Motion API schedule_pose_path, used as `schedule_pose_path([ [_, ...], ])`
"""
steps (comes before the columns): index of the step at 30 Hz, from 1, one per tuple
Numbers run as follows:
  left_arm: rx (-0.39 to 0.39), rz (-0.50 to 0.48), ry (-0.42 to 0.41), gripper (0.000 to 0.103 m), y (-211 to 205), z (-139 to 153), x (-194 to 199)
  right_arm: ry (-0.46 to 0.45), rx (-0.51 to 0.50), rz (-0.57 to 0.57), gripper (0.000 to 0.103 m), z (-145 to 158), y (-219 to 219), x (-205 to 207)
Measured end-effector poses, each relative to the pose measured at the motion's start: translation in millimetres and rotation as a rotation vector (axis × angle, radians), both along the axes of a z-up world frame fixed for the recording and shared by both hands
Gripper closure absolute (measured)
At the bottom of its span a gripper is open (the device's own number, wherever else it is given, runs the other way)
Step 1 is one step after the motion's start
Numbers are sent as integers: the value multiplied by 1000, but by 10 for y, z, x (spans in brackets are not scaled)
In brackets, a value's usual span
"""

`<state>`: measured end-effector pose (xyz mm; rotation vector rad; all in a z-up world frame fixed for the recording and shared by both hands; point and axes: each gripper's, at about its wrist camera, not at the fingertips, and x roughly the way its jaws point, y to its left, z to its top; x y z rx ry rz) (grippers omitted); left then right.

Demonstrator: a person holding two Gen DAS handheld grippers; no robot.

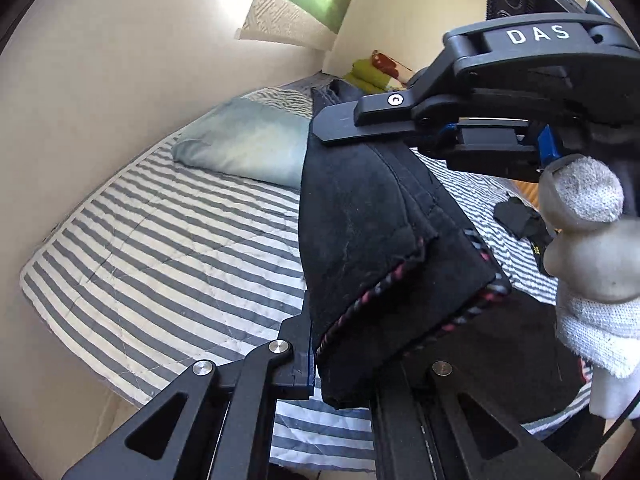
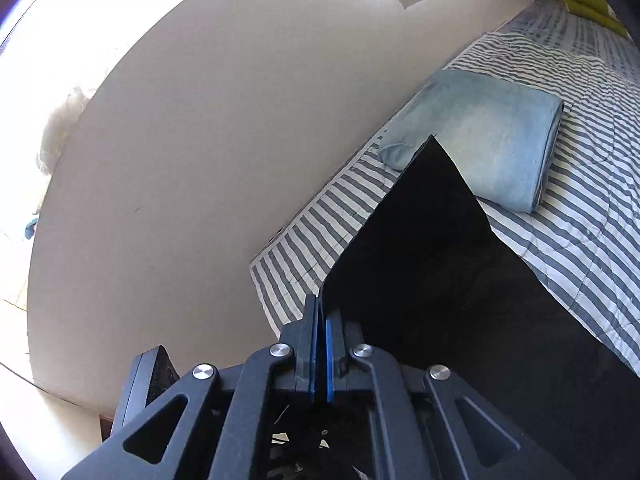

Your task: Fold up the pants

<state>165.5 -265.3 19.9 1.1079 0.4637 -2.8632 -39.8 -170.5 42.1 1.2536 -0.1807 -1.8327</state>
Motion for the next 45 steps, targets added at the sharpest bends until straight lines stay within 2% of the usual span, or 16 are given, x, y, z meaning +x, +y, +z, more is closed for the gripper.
schedule_pose_path([
  [6,-31,-163,54,99,754,293,-70,44,-42,-42,100,296,775,255],
  [10,-83,-324,59,99,1520,418,-160,90,-66,-109,100,522,1658,488],
  [13,-127,-455,42,99,2189,395,-209,89,-63,-196,100,516,2387,641],
  [18,-147,-663,-26,100,3235,102,-261,54,10,-390,100,163,3572,929],
  [19,-158,-703,-41,100,3455,29,-225,28,19,-426,100,47,3775,972],
  [20,-171,-740,-55,100,3818,35,-9,5,30,-461,100,-75,3982,1025],
  [24,-235,-837,-113,100,4476,-294,53,-69,65,-571,100,-498,4511,1200],
  [27,-264,-858,-151,100,4705,-525,57,-94,98,-586,100,-732,4721,1328],
  [32,-253,-848,-178,100,4812,-668,1,-163,78,-573,95,-1010,4928,1337],
  [33,-265,-851,-174,100,4814,-677,-2,-183,64,-576,88,-1033,4968,1345],
  [36,-299,-855,-161,100,4793,-725,-46,-254,-14,-606,77,-1146,5105,1225],
  [39,-310,-855,-157,100,4703,-740,-92,-288,-74,-620,77,-1207,5163,1104],
  [42,-331,-853,-138,100,4680,-709,-70,-255,-19,-629,77,-1181,5058,977],
  [43,-337,-849,-126,100,4675,-694,-35,-235,-12,-627,79,-1138,5018,978],
  [45,-366,-848,-91,100,4701,-669,22,-146,-12,-611,93,-938,4942,992],
])
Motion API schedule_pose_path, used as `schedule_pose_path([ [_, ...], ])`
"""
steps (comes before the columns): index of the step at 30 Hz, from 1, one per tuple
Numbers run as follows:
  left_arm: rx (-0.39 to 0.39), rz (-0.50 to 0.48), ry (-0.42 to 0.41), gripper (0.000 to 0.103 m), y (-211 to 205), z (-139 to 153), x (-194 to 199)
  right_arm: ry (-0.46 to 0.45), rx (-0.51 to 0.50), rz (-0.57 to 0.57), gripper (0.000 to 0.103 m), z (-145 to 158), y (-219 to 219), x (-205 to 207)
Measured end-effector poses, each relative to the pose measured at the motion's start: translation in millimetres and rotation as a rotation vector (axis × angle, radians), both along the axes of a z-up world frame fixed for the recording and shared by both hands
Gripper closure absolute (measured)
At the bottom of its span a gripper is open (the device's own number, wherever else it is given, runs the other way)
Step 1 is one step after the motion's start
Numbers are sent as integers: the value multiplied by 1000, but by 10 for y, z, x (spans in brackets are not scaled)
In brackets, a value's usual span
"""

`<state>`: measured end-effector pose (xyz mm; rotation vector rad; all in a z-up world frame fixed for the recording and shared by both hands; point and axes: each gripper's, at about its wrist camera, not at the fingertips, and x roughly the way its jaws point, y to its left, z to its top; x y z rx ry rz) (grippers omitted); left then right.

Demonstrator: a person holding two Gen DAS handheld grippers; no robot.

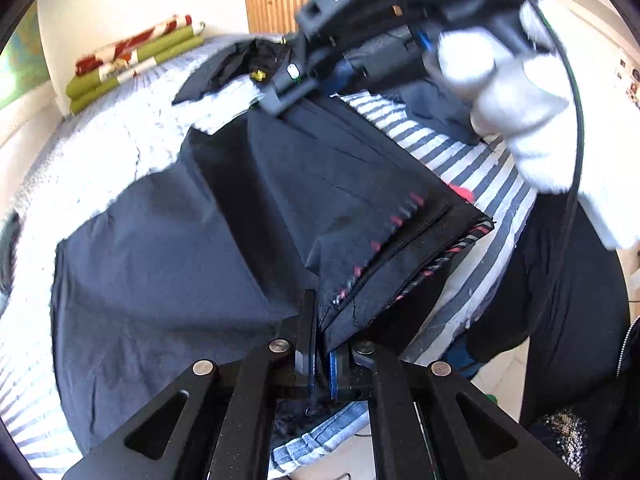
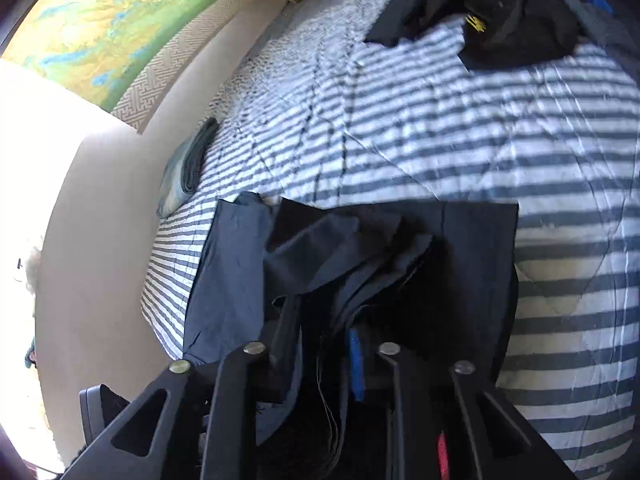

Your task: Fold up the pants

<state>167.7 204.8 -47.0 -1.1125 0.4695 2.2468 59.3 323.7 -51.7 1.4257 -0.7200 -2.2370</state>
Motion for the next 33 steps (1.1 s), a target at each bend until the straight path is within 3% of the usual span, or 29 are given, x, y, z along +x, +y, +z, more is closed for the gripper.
schedule_pose_path([
  [1,-15,-11,19,99,35,-8,16,45,18,18,93,123,-29,22],
  [3,-15,-34,-12,83,101,-54,-3,86,64,19,92,251,-4,53],
  [4,-19,-45,-44,69,131,-71,26,69,105,2,92,246,59,46],
  [6,-27,-54,-43,65,163,-45,82,-21,144,-44,84,127,233,-5],
  [7,-15,-65,-56,65,144,-14,100,-59,135,-76,83,71,340,-17],
  [8,13,-72,-85,58,100,21,86,-68,121,-107,83,58,443,-3],
  [10,106,-58,-156,52,-90,152,60,-26,110,-152,83,144,567,64],
  [12,185,-5,-187,52,-360,299,20,32,98,-149,83,263,582,135],
  [15,268,132,-149,52,-909,500,-97,97,143,-74,83,446,324,155],
  [18,239,304,-97,53,-1410,480,-332,130,202,35,83,466,-93,101],
  [21,172,383,-163,53,-1717,215,-590,135,248,106,83,384,-426,15],
  [23,81,443,-190,57,-1880,-56,-638,133,244,144,83,311,-619,-84],
  [24,15,458,-203,57,-1934,-209,-635,125,232,159,83,261,-683,-134],
  [26,55,443,-164,57,-2069,-215,-538,77,252,178,83,63,-775,-256],
  [28,53,456,-171,57,-2119,-169,-524,7,398,168,87,-199,-778,-366],
  [29,49,454,-174,57,-2112,-146,-522,-18,397,168,88,-271,-720,-389],
  [31,82,452,-188,59,-2141,-21,-562,-35,345,143,87,-225,-574,-385],
  [33,150,435,-163,59,-2120,130,-672,14,320,117,84,-24,-490,-335],
])
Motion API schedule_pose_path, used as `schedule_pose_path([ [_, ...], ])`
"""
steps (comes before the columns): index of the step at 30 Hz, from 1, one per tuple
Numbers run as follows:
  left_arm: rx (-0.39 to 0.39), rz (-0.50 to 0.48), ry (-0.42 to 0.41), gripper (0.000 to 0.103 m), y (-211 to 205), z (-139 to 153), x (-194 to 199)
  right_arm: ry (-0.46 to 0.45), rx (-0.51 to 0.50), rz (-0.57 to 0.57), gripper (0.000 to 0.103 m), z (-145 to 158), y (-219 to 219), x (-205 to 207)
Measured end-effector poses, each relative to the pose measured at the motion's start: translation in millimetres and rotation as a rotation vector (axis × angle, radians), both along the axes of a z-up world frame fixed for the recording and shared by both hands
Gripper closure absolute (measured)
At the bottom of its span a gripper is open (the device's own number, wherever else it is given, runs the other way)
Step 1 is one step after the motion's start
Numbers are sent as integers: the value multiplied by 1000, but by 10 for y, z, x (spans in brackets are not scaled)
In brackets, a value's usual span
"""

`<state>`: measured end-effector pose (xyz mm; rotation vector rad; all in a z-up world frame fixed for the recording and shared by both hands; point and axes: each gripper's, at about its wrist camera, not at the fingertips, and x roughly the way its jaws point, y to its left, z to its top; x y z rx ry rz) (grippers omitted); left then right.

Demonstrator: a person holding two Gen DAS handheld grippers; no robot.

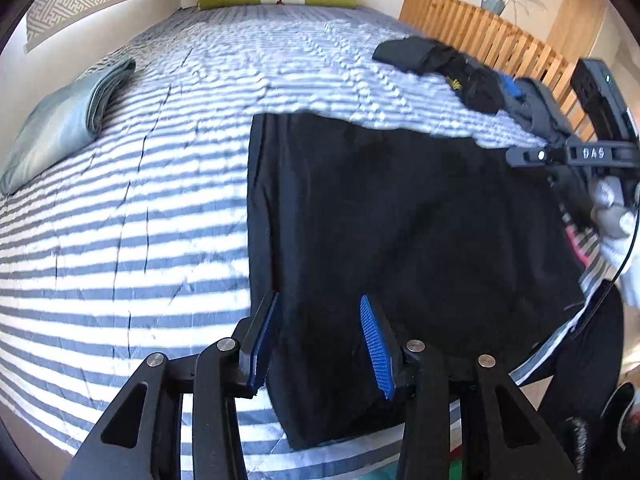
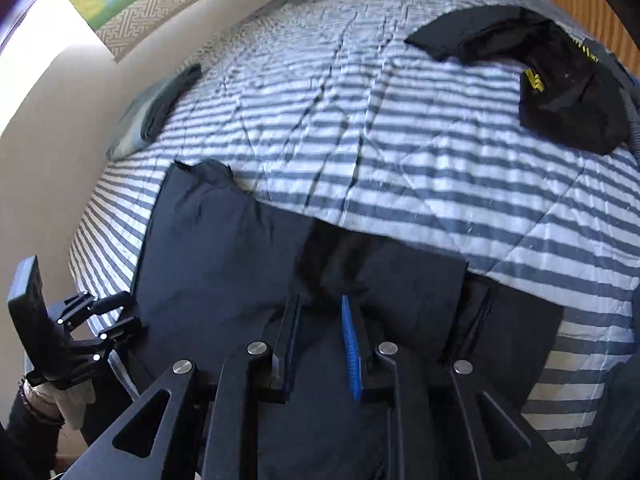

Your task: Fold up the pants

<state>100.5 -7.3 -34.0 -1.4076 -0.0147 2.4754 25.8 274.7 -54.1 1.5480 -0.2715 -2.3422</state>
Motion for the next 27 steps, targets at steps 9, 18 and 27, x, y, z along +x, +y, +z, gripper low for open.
schedule_pose_path([
  [9,46,-75,-3,59,396,94,-983,73,-57,45,84,212,-214,6],
  [18,31,75,-45,80,128,-474,-1445,38,99,-80,88,-286,37,-389],
  [27,101,0,24,80,77,21,-744,50,-115,60,85,209,81,353],
])
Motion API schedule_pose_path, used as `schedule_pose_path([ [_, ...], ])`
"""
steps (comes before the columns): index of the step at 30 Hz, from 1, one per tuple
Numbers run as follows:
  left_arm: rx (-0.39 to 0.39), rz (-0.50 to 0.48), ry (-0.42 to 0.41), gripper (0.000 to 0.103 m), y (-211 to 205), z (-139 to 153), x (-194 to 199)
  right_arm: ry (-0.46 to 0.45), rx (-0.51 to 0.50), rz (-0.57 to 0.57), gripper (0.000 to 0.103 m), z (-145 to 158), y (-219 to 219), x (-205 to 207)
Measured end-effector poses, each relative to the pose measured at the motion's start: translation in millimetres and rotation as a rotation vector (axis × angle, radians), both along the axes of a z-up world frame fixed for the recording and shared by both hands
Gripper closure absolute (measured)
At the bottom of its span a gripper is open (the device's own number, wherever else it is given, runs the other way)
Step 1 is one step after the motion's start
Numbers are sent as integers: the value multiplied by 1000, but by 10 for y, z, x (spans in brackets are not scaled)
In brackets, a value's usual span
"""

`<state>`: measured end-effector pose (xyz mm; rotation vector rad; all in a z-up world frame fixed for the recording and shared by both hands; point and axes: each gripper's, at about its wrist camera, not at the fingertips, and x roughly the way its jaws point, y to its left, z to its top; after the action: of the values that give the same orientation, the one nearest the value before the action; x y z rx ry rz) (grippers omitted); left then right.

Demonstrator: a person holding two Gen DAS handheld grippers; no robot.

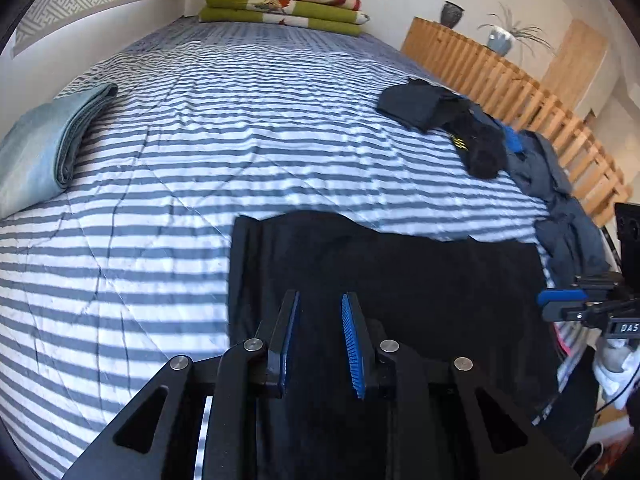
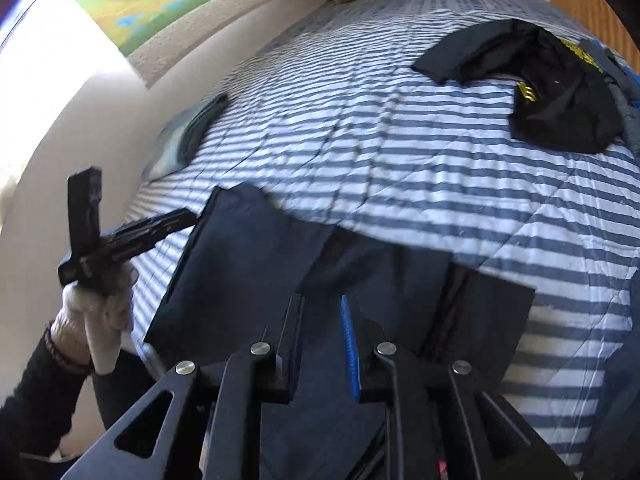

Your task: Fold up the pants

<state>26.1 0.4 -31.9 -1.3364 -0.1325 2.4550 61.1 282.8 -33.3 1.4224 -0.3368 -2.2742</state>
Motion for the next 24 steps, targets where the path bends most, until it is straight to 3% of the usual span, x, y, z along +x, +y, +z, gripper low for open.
schedule_pose_path([
  [4,-14,-112,-49,80,260,-154,520,-4,84,152,85,-65,-486,392],
  [6,-87,-131,-61,80,347,-325,687,-20,133,189,85,-203,-622,511],
  [8,-116,-102,-83,80,287,-492,774,-51,200,196,85,-394,-658,584],
  [10,-85,-66,-68,80,147,-519,845,-59,220,201,86,-508,-557,647],
  [15,-21,81,-33,79,-230,-348,1019,-65,212,170,86,-314,-376,707],
  [19,-46,123,-41,79,-308,-413,1081,36,169,97,86,-41,-402,443],
  [24,-31,149,-64,78,-390,-558,1070,57,187,18,86,-114,-618,-190],
])
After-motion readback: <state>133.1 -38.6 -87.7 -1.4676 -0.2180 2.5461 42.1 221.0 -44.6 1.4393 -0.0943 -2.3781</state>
